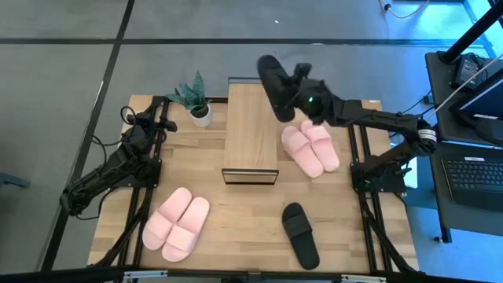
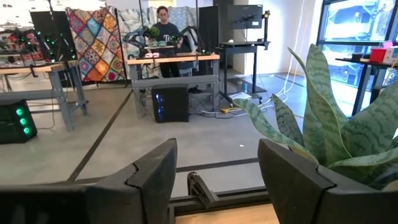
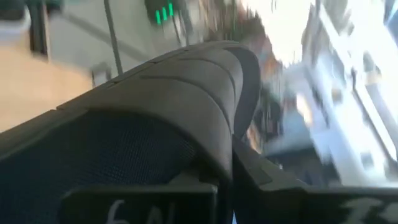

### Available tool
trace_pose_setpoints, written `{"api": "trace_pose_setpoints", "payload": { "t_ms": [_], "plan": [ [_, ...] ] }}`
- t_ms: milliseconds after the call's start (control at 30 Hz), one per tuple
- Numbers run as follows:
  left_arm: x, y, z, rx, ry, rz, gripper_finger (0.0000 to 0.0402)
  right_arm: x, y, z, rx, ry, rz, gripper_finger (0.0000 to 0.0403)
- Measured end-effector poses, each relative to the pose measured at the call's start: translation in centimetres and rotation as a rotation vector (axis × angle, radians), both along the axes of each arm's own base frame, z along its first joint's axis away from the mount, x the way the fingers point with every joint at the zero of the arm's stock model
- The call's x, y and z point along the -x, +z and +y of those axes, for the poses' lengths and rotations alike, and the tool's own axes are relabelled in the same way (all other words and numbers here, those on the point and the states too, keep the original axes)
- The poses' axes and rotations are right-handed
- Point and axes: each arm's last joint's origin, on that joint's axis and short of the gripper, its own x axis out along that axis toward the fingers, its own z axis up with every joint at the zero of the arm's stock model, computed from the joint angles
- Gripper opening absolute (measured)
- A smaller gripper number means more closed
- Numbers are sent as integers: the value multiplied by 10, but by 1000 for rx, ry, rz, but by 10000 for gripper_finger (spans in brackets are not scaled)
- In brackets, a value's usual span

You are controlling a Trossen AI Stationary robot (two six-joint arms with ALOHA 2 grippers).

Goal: Pick and place slides into the shelf
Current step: Put the black slide on the shelf

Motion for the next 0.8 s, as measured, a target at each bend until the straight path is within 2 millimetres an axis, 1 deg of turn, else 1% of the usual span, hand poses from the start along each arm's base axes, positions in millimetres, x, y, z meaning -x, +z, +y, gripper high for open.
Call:
{"api": "trace_pose_setpoints", "payload": {
  "t_ms": [67,167,233,333,400,533,633,800],
  "plan": [
    [0,0,0,0,0,1,217,1,1,-15,34,73,6,14],
    [0,0,0,0,0,1,217,3,-4,-35,91,221,75,14],
    [0,0,0,0,0,1,217,2,-6,-48,159,306,102,14],
    [0,0,0,0,0,1,217,2,-7,-64,275,373,115,14],
    [0,0,0,0,0,1,217,1,-11,-73,309,382,140,14],
    [0,0,0,0,0,1,217,-2,-20,-87,292,347,154,14],
    [0,0,0,0,0,1,217,-6,-27,-91,256,296,130,14],
    [0,0,0,0,0,1,217,-13,-35,-95,249,305,117,15]
  ]
}}
